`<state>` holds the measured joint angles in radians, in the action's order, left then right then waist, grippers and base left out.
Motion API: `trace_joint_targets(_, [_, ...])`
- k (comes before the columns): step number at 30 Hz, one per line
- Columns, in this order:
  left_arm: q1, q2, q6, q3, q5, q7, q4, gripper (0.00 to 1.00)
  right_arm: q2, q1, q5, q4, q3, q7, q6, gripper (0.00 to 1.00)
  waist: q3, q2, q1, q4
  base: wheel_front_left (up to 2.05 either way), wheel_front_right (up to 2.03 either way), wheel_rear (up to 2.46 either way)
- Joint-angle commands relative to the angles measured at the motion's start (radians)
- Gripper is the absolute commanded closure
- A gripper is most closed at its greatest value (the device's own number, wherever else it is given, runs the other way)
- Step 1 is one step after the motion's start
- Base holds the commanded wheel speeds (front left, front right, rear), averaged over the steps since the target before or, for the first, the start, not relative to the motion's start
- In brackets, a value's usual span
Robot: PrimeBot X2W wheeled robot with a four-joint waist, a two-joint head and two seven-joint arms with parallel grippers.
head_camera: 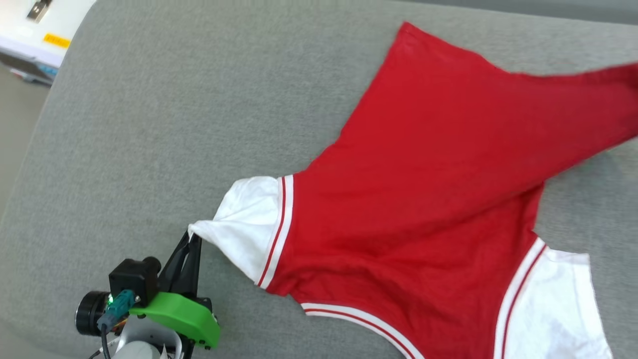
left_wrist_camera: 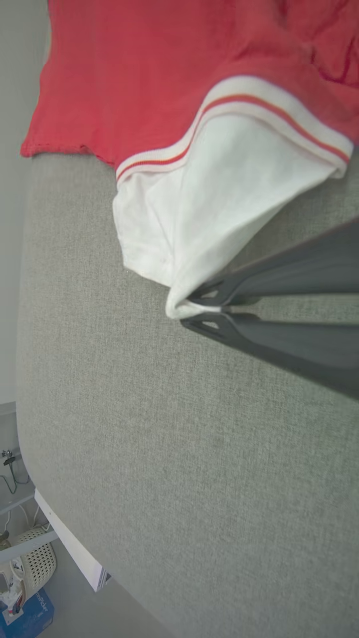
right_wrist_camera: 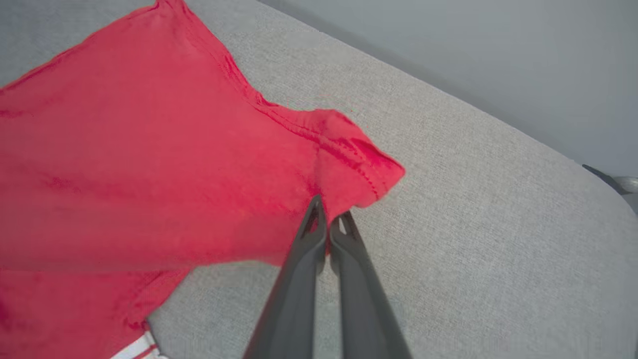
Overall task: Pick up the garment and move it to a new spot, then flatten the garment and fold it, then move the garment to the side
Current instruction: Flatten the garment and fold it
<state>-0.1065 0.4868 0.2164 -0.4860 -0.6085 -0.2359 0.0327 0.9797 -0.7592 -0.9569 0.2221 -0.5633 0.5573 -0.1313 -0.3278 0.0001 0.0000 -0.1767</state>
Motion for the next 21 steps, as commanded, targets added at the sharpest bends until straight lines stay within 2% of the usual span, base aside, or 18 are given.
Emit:
trace_joint_targets(1, [0.019,0.011,0.01,0.006,-0.009,0.002,-0.005,1.0,0.022,0.062,-0.018,-0.017,0.013,-0.024,0.001,1.0,0.081,-0.0001,0.0,0.082,0.0,0.0,0.0])
trace_joint_targets(4, [0.046,0.024,0.019,0.012,-0.016,0.006,-0.013,1.0,0.067,0.214,-0.051,-0.052,0.052,-0.07,0.001,1.0,0.102,-0.0001,0.0,0.107,0.0,0.0,0.0])
trace_joint_targets(9, [0.075,0.04,0.032,0.019,-0.022,0.011,-0.032,1.0,0.073,0.47,-0.102,-0.065,0.122,-0.135,0.001,1.0,0.116,-0.0001,0.0,0.132,0.0,0.0,0.0])
trace_joint_targets(13, [0.082,0.048,0.039,0.021,-0.023,0.017,-0.047,1.0,0.03,0.673,-0.131,-0.066,0.157,-0.155,0.001,1.0,0.115,-0.0001,0.0,0.14,0.0,0.0,0.0])
trace_joint_targets(16, [0.078,0.049,0.04,0.017,-0.022,0.022,-0.052,1.0,-0.027,0.799,-0.128,-0.05,0.163,-0.16,0.001,1.0,0.108,-0.0001,0.0,0.138,0.0,0.0,0.0])
trace_joint_targets(21, [0.073,0.049,0.043,0.015,-0.022,0.027,-0.05,1.0,-0.111,0.883,-0.098,-0.03,0.199,-0.177,0.001,0.99,0.1,-0.0001,0.0,0.14,0.0,0.0,0.0])
